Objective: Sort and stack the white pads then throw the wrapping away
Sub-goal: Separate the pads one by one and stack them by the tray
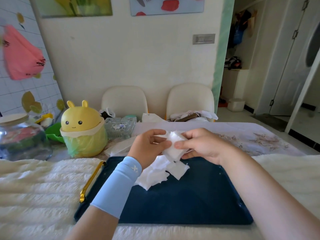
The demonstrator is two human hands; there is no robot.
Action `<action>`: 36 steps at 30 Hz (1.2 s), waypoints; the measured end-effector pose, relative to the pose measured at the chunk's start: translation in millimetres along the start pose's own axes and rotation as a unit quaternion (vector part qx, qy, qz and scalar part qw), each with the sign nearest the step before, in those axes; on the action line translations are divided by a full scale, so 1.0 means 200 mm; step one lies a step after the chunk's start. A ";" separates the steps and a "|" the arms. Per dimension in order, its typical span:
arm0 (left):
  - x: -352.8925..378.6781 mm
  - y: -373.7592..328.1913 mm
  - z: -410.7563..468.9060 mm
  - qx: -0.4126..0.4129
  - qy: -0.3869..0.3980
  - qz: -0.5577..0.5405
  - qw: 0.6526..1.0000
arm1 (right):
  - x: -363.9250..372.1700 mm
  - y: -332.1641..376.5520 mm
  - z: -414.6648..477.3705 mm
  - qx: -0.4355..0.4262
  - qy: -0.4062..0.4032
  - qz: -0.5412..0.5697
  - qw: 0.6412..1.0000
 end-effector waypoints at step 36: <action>0.32 0.26 0.56 -0.092 0.304 0.556 0.768 | -0.31 -0.07 0.44 0.139 -0.180 -0.376 0.898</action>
Point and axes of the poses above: each hand's wrist, its own z-axis towards the middle knuckle, its own x-axis out of the palm, y = z × x, the point moved 6 cm from there along z, towards the middle knuckle, and after that the axes turned 10 degrees about x, right-handed, at the moved point
